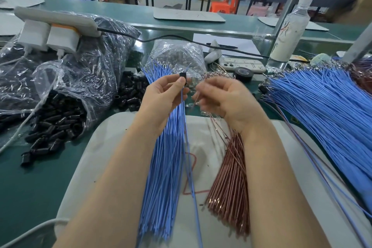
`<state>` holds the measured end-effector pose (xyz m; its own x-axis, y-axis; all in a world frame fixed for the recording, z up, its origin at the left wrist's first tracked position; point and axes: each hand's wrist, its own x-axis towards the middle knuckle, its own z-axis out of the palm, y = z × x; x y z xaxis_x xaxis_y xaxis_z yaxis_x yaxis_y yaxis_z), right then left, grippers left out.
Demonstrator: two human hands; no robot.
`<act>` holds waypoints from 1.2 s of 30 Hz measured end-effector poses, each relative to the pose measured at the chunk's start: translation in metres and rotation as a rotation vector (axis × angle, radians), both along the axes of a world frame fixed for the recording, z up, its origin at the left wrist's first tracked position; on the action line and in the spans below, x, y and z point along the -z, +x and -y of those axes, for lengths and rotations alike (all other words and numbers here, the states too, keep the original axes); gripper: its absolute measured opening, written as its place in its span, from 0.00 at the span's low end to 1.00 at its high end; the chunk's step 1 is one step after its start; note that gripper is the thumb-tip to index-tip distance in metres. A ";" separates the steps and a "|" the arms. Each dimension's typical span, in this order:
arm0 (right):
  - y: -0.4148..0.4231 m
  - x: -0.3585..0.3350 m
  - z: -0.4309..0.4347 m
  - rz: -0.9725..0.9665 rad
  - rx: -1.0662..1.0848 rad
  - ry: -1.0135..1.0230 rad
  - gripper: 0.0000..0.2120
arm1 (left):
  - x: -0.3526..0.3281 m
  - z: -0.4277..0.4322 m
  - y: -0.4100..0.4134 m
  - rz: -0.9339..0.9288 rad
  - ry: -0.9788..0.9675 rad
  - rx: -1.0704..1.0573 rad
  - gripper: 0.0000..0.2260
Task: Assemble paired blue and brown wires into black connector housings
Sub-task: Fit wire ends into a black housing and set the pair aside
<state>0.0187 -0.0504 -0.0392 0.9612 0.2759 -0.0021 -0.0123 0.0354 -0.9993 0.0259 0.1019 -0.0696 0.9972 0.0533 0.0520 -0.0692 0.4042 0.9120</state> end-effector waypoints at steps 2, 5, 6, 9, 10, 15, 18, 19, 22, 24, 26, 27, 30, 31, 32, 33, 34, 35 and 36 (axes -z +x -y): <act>0.002 -0.003 0.004 0.063 0.196 0.276 0.02 | 0.001 0.000 0.000 0.010 0.091 -0.035 0.04; 0.005 -0.004 0.005 0.163 0.394 0.430 0.04 | 0.002 0.002 -0.001 0.118 0.325 -0.044 0.06; 0.005 -0.002 0.002 0.200 0.441 0.390 0.04 | 0.002 0.004 -0.002 0.162 0.399 -0.049 0.07; 0.007 0.003 -0.008 0.294 0.552 0.220 0.06 | 0.001 0.007 -0.004 0.287 0.576 -0.070 0.09; 0.008 0.004 -0.009 0.317 0.580 0.178 0.06 | 0.001 0.008 -0.005 0.312 0.627 -0.073 0.09; 0.011 0.007 -0.009 0.435 0.633 0.002 0.05 | 0.002 0.007 -0.006 0.368 0.756 -0.122 0.11; 0.011 0.009 -0.010 0.489 0.650 -0.084 0.06 | 0.003 0.008 -0.006 0.373 0.796 -0.133 0.11; 0.011 0.009 -0.010 0.500 0.651 -0.108 0.06 | 0.003 0.008 -0.005 0.370 0.812 -0.137 0.11; 0.011 0.009 -0.010 0.531 0.647 -0.189 0.06 | 0.004 0.007 -0.005 0.369 0.853 -0.154 0.09; 0.011 0.010 -0.013 0.553 0.650 -0.225 0.07 | 0.004 0.007 -0.005 0.386 0.898 -0.166 0.07; 0.011 0.012 -0.015 0.608 0.655 -0.303 0.08 | 0.004 0.008 -0.005 0.422 0.938 -0.191 0.08; 0.011 0.013 -0.015 0.640 0.655 -0.363 0.08 | 0.003 0.008 -0.006 0.440 0.956 -0.206 0.08; 0.011 0.015 -0.017 0.603 0.579 -0.456 0.06 | 0.002 0.009 -0.007 0.484 1.000 -0.247 0.08; 0.012 0.015 -0.018 0.529 0.532 -0.398 0.04 | 0.001 0.009 -0.007 0.492 1.007 -0.252 0.09; 0.011 0.014 -0.020 0.427 0.484 -0.266 0.03 | 0.001 0.009 -0.008 0.496 1.009 -0.252 0.09; 0.012 0.014 -0.022 0.319 0.452 -0.096 0.04 | 0.001 0.009 -0.008 0.495 1.005 -0.244 0.08; 0.012 0.013 -0.023 0.218 0.440 0.077 0.05 | 0.000 0.009 -0.009 0.494 1.000 -0.238 0.08; 0.013 0.011 -0.022 0.150 0.455 0.203 0.04 | 0.000 0.010 -0.009 0.489 0.993 -0.232 0.08; 0.014 0.010 -0.021 0.109 0.486 0.282 0.04 | 0.000 0.010 -0.009 0.488 0.993 -0.231 0.08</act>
<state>0.0324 -0.0293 -0.0494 0.9683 -0.2221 0.1139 0.1746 0.2764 -0.9451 0.0170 0.0923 -0.0696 0.8305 -0.0485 0.5549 -0.4849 -0.5532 0.6774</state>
